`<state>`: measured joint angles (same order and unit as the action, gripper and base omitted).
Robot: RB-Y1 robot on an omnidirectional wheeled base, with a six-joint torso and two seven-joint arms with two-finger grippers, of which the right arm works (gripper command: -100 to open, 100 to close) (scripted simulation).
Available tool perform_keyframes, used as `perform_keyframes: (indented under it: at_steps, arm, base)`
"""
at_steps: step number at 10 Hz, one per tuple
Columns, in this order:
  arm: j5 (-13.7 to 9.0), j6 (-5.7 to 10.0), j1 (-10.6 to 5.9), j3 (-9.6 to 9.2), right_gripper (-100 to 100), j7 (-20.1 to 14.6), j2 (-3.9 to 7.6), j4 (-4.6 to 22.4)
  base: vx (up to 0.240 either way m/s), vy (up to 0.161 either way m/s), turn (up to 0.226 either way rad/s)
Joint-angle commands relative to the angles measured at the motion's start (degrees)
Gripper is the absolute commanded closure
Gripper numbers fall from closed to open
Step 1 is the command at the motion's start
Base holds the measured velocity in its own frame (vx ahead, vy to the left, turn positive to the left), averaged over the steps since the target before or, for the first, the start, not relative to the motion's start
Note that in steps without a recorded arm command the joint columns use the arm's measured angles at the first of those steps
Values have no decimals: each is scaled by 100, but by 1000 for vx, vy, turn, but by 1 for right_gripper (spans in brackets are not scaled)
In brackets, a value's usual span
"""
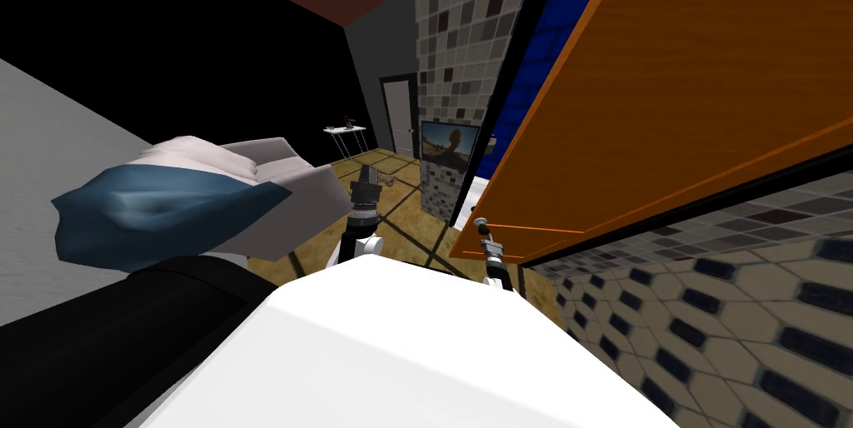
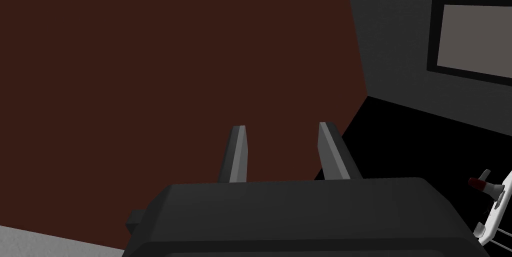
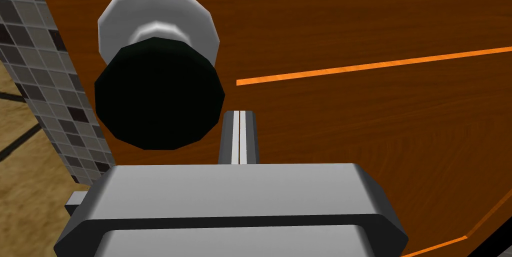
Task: Pull the door open
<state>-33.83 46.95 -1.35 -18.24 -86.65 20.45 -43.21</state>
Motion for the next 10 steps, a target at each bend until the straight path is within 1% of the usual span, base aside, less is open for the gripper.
perform_keyframes:
  at_steps: [1, 2, 3, 4, 5, 6, 8, 9, 10]
  arm:
    - [84, 82, -70, -170, -100, -41, -116, -4]
    - [104, 123, -52, -210, -100, -66, -110, -17]
    - [33, 71, 2, -71, -100, -46, 3, 14]
    - [-29, -121, -59, -19, -100, -85, 60, 0]
    - [-62, -230, -108, 3, -100, -112, 83, -22]
    - [-81, -295, -137, 16, -100, -128, 96, -34]
    - [-81, -295, -137, 16, -100, -128, 96, -34]
    - [-117, -331, -90, 80, -100, -126, 160, 7]
    - [-117, -331, -90, 80, 100, -126, 160, 7]
  base:
    - [-74, -48, 30]
    - [-86, -44, 25]
    - [-34, -45, -28]
    - [22, 17, -57]
    - [47, 66, -36]
    - [40, 67, -1]
    - [24, 36, 23]
    - [19, -13, -32]
    - [9, -13, 8]
